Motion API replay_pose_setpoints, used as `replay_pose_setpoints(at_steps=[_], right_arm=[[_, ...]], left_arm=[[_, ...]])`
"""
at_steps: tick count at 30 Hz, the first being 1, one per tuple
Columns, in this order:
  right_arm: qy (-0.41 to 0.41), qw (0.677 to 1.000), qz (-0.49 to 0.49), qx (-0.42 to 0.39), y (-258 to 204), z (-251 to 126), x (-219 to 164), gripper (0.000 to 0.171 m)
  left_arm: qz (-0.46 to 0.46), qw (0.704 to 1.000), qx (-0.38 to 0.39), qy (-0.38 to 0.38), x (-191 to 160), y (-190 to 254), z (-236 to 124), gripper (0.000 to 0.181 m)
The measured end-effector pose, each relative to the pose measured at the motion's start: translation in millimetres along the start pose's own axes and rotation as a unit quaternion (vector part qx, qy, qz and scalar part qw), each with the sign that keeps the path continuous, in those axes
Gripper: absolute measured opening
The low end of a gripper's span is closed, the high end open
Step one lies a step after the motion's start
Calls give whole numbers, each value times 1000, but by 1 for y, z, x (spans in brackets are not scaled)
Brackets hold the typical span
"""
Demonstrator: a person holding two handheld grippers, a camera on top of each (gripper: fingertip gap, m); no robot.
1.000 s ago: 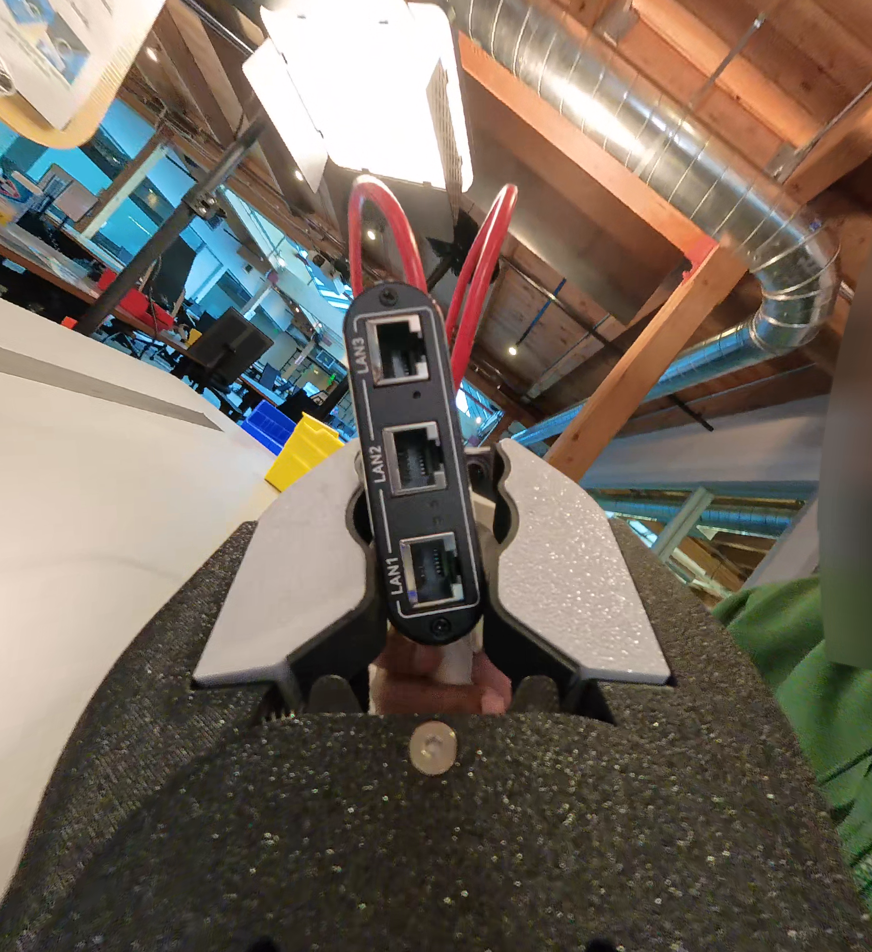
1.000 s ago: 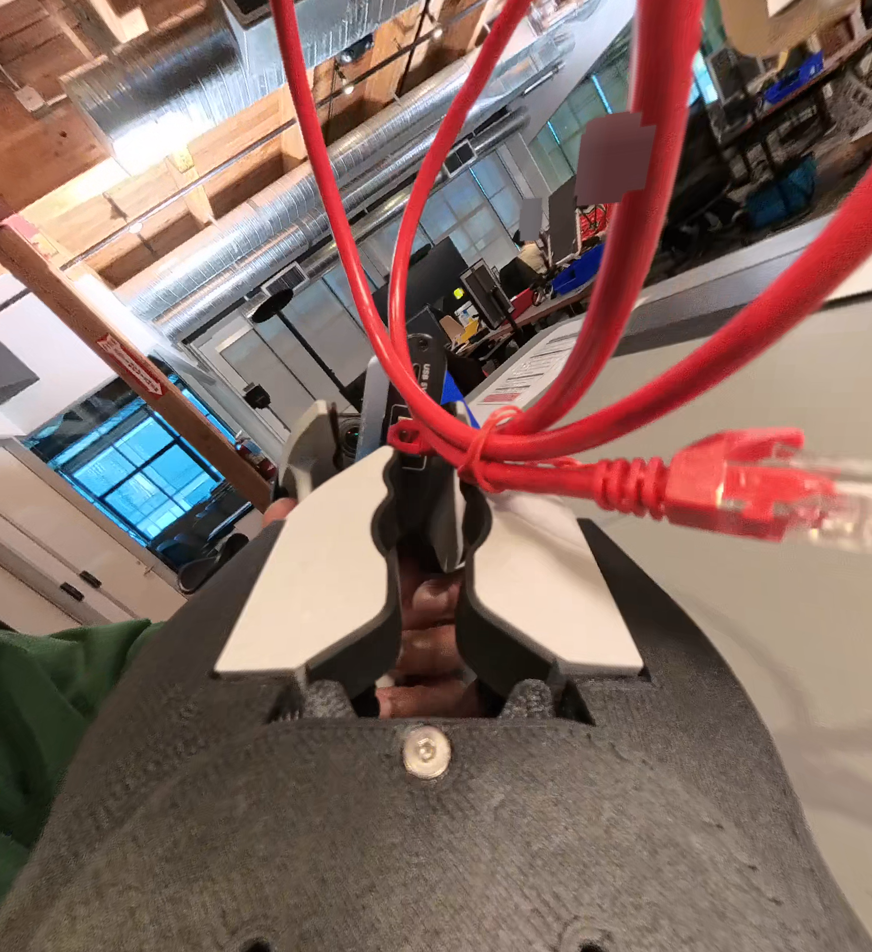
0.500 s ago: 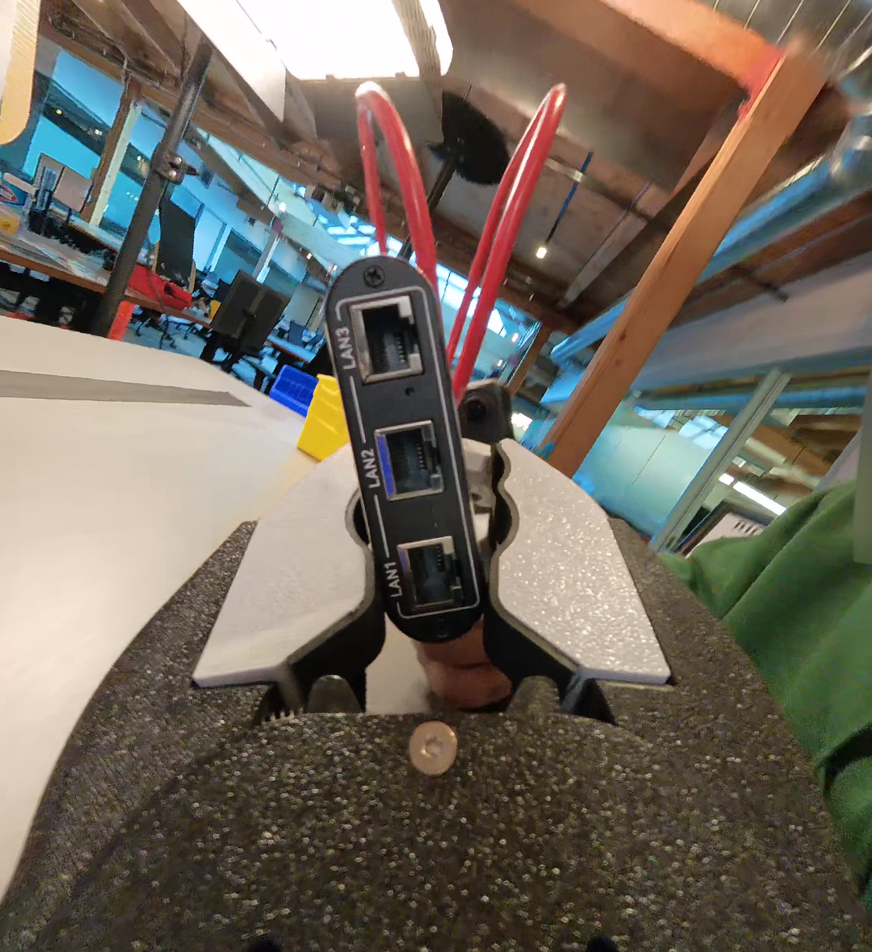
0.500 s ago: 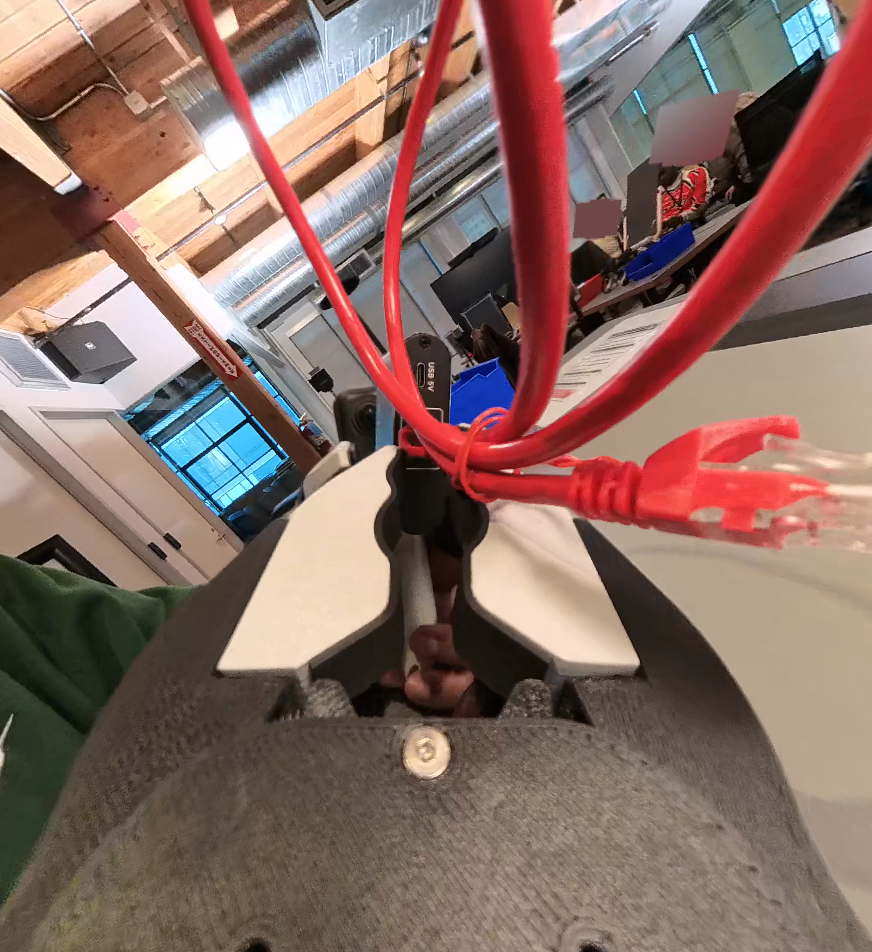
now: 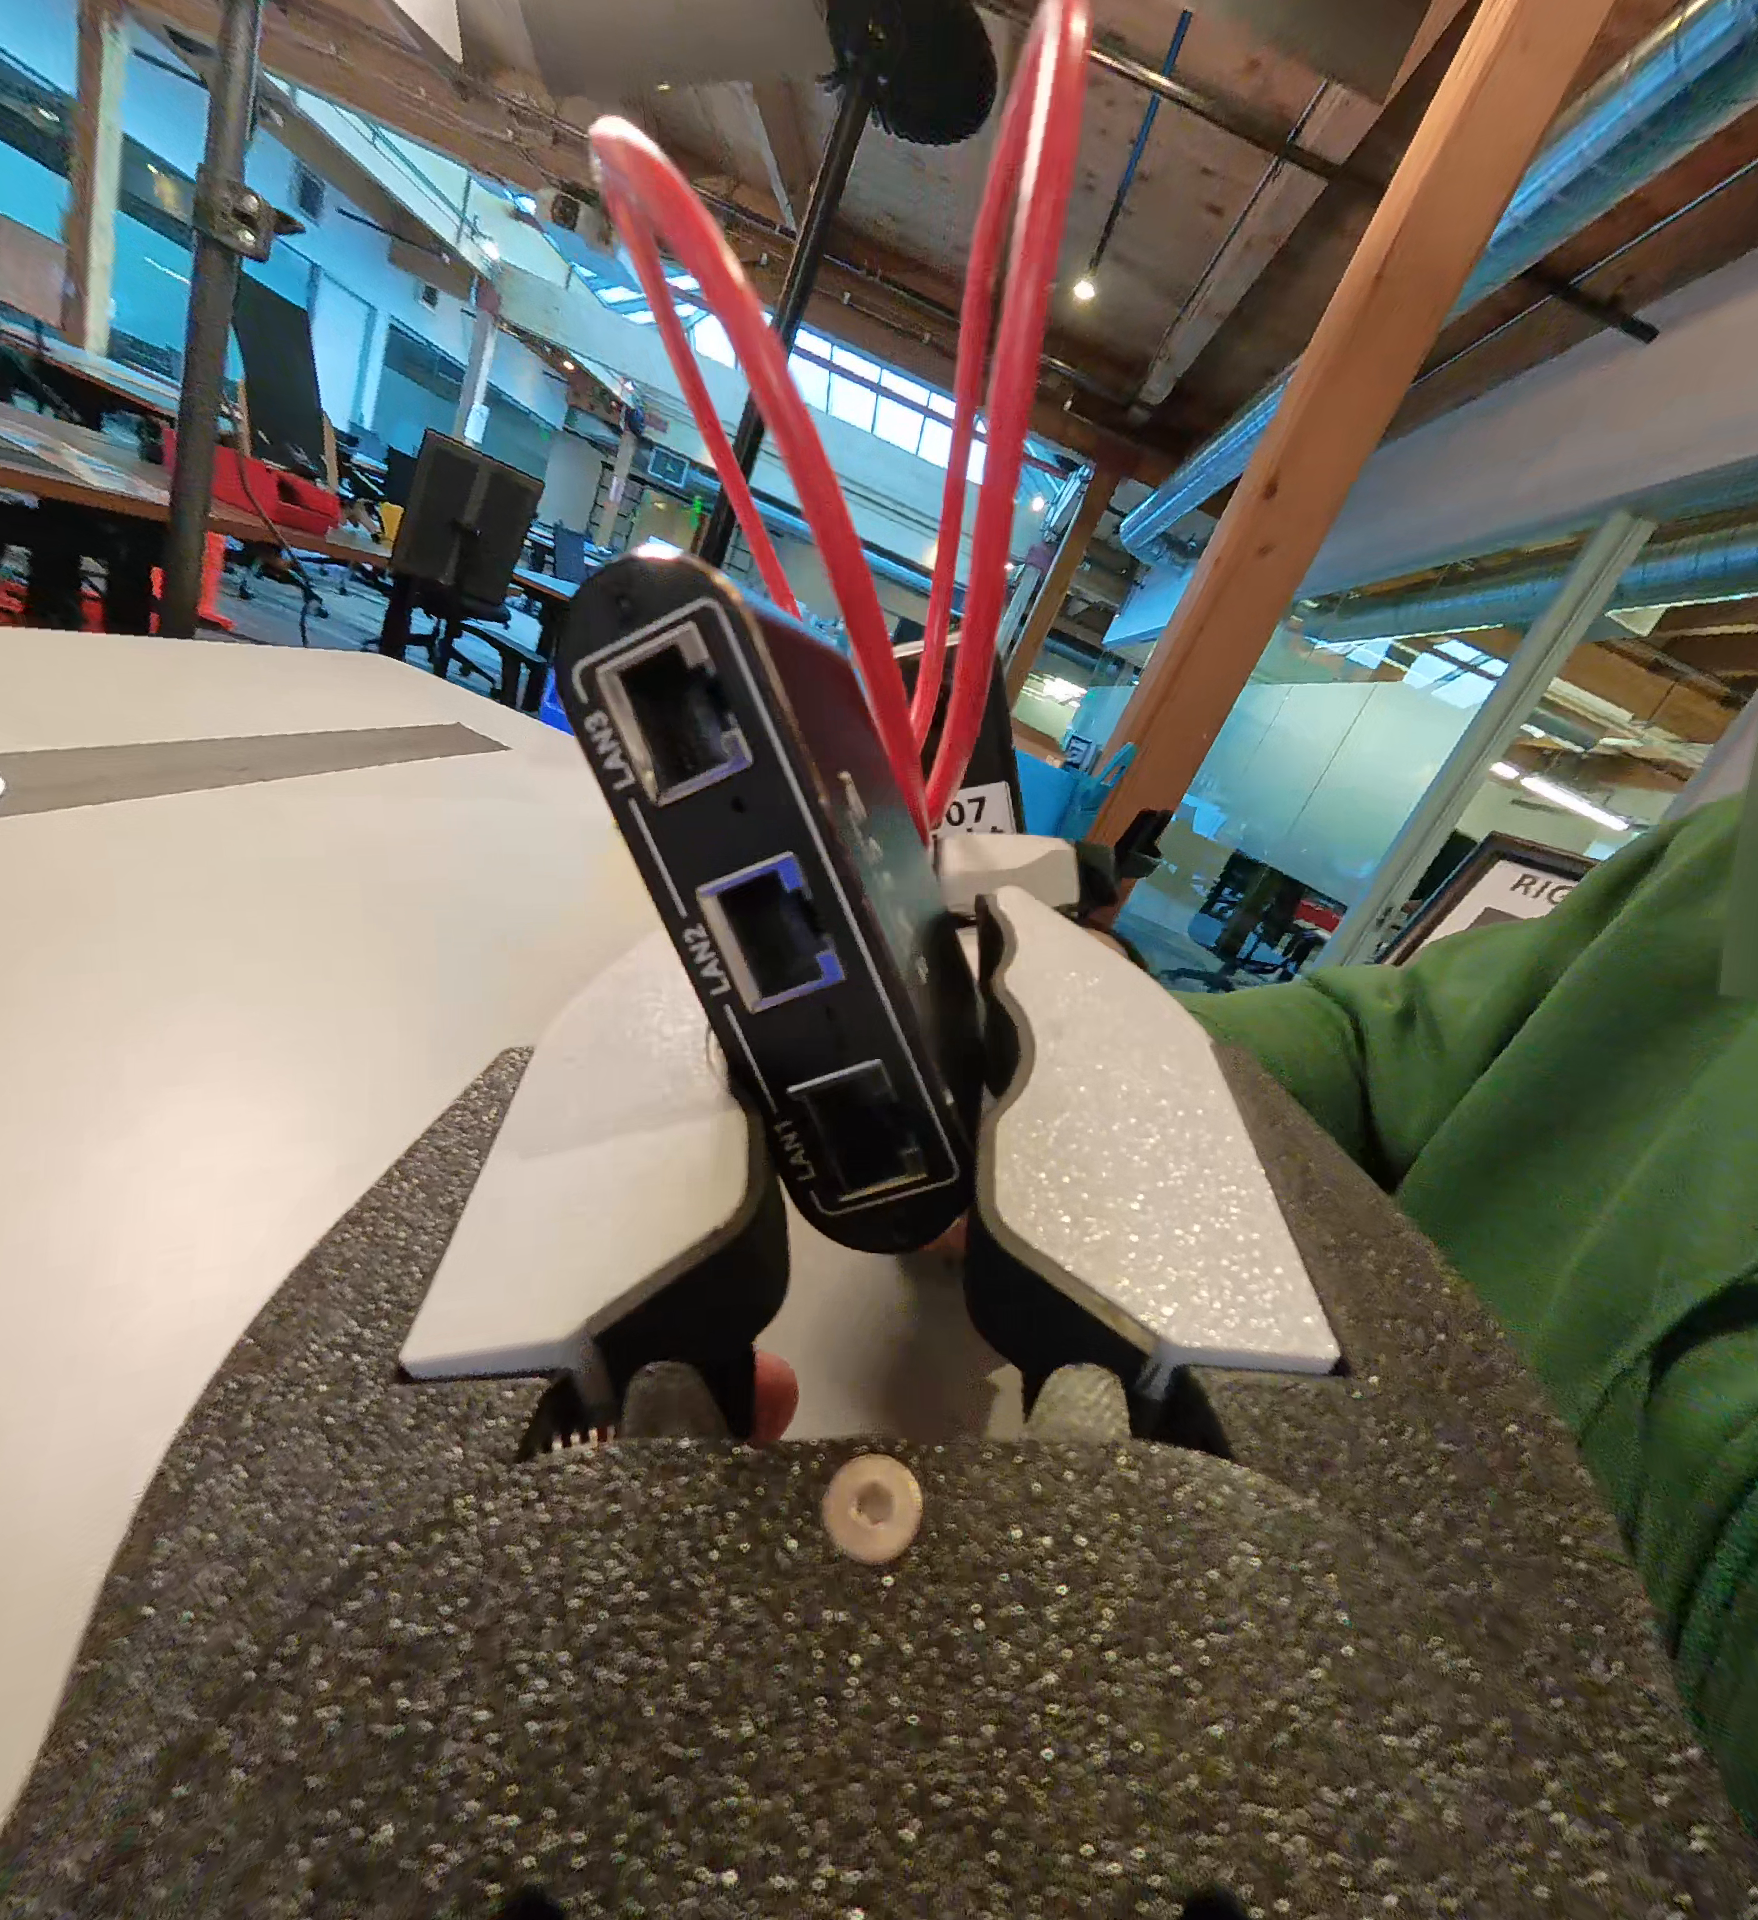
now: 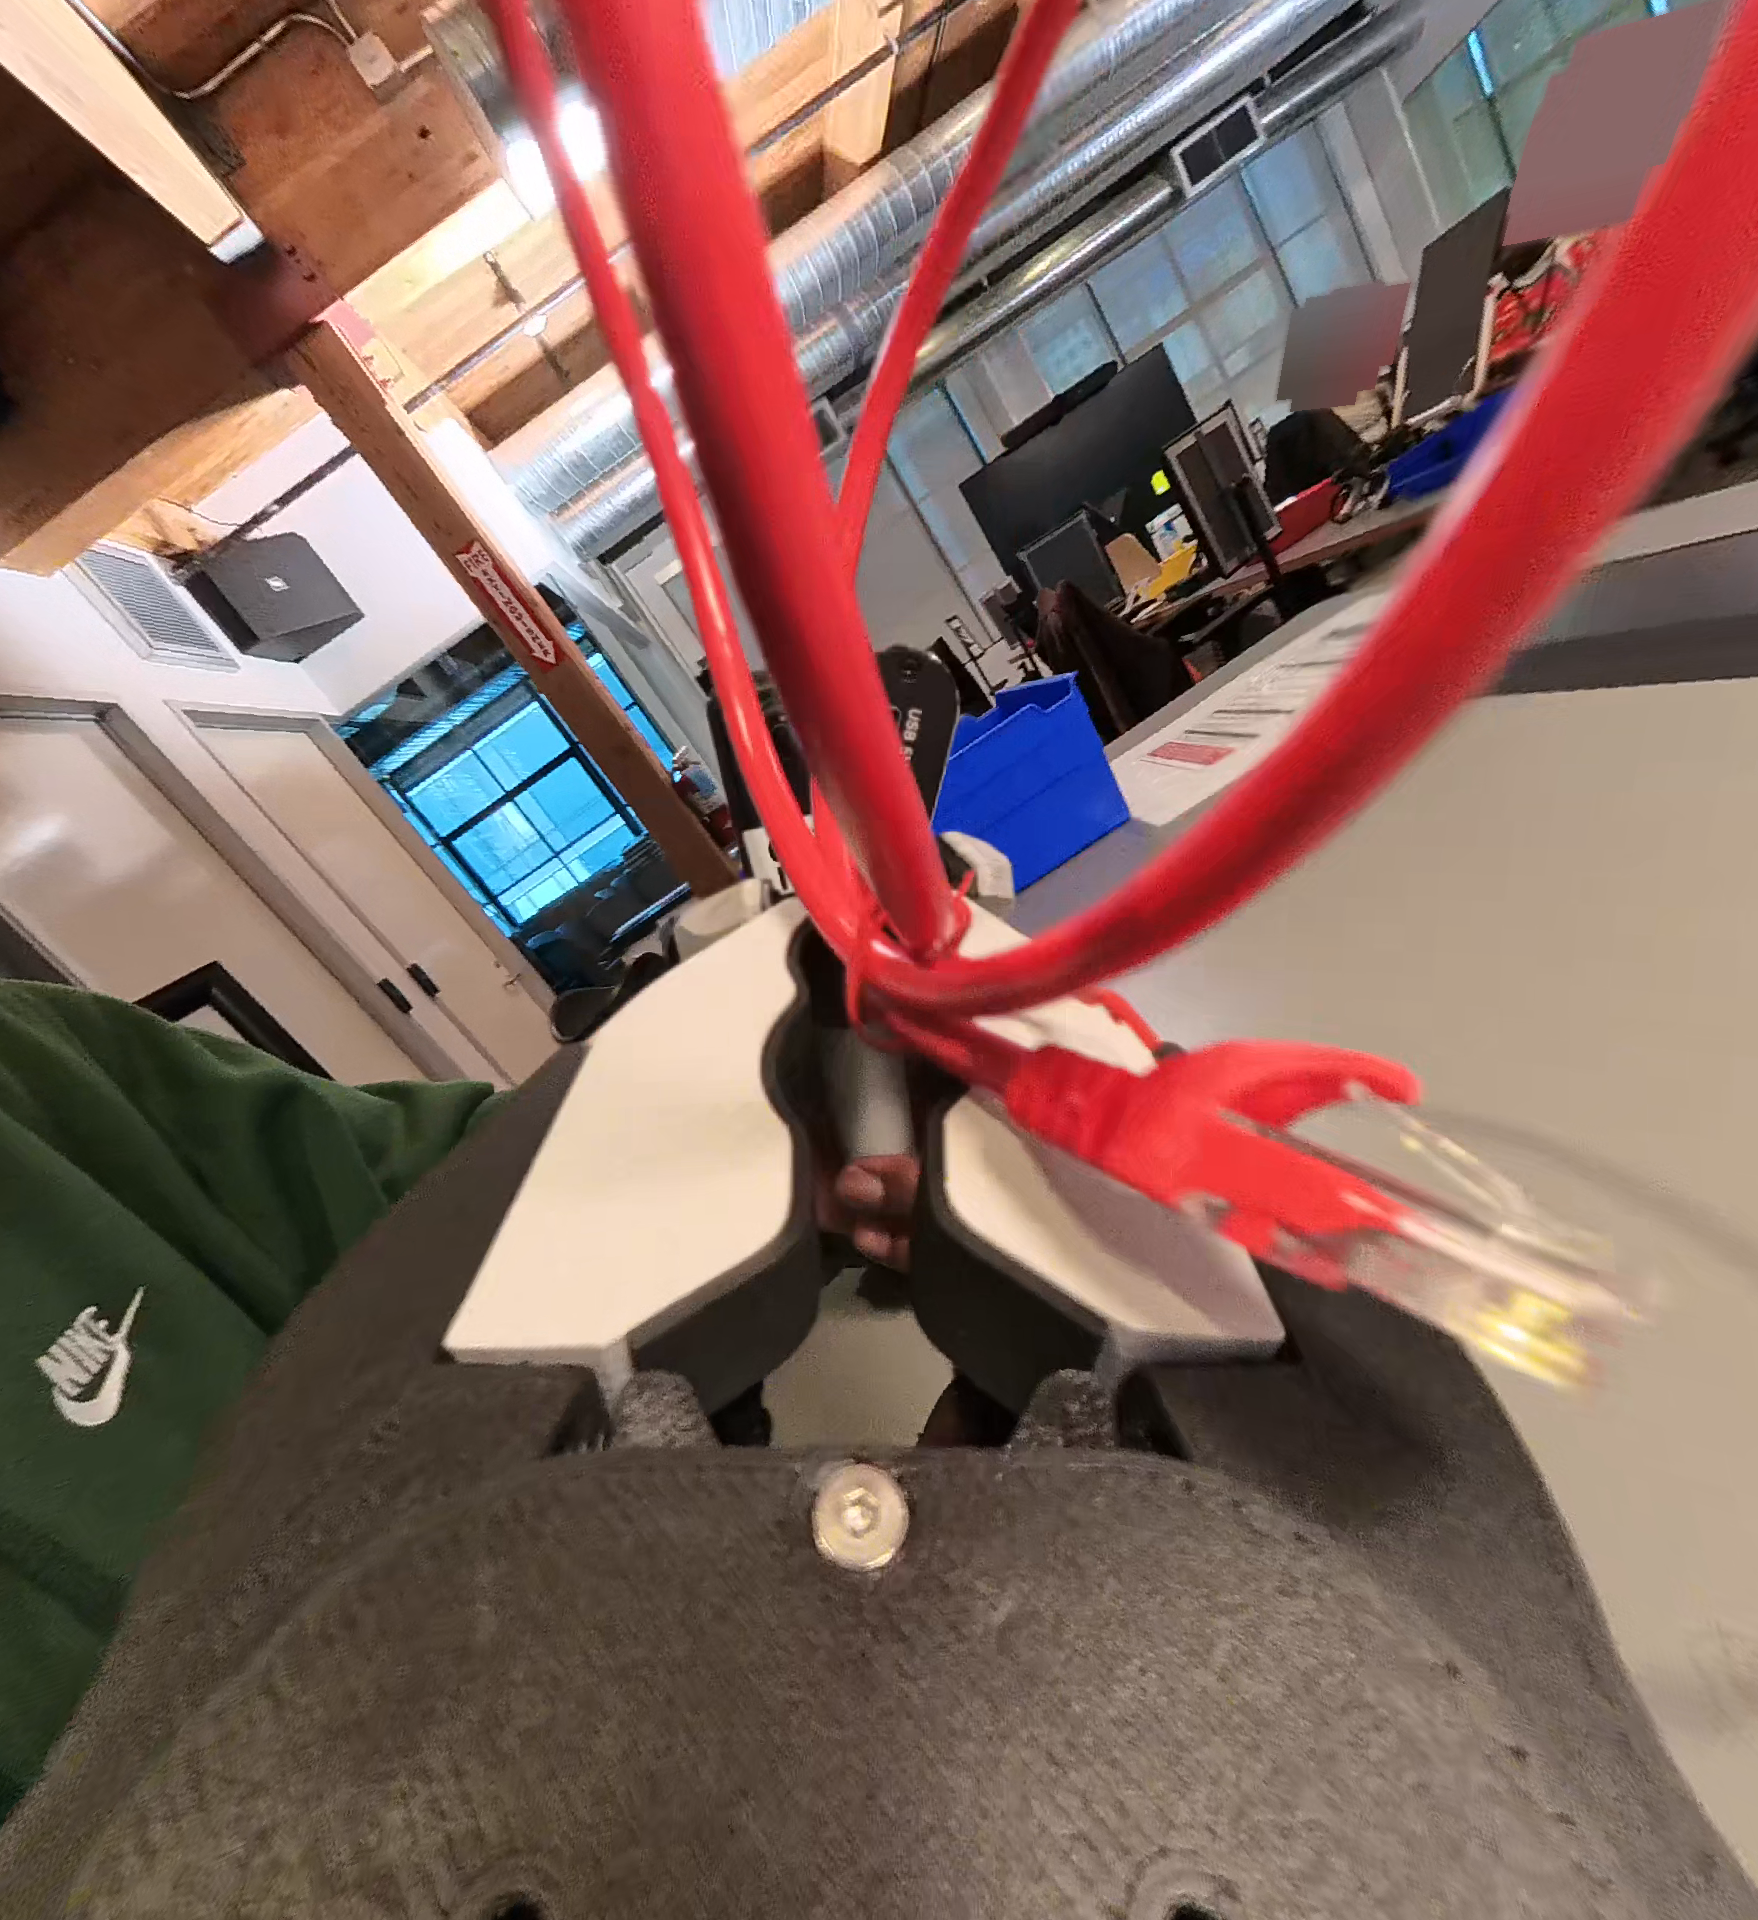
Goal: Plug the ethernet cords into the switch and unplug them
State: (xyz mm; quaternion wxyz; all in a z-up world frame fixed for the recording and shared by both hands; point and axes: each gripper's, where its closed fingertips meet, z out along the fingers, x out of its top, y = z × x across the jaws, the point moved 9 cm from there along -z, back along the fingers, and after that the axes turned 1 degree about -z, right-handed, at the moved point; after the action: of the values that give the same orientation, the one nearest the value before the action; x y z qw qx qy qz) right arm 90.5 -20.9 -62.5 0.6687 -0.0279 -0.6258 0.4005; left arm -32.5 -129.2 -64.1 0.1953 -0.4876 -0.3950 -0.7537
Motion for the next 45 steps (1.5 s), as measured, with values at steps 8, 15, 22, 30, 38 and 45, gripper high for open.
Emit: replay_pose_setpoints(at_steps=[8,15,22,30,38,45], right_arm=[[7,1000,14,-5,1,0,-1,19],[18,998,60,28,3,0,-3,15],[30,996,73,39,-1,2,-3,25],[-6,1000,8,27,-4,0,1,16],[-66,993,-61,74,-4,-9,8,15],[-88,985,-125,74,-6,-16,9,16]], left_arm=[[31,999,19,21,-4,4,4,37],[32,999,23,34,-6,6,5,37],[12,999,26,40,-10,8,10,37],[14,1000,9,2,-8,7,8,37],[77,996,-43,-34,-1,12,1,36],[142,989,-9,-44,-6,18,5,28]])
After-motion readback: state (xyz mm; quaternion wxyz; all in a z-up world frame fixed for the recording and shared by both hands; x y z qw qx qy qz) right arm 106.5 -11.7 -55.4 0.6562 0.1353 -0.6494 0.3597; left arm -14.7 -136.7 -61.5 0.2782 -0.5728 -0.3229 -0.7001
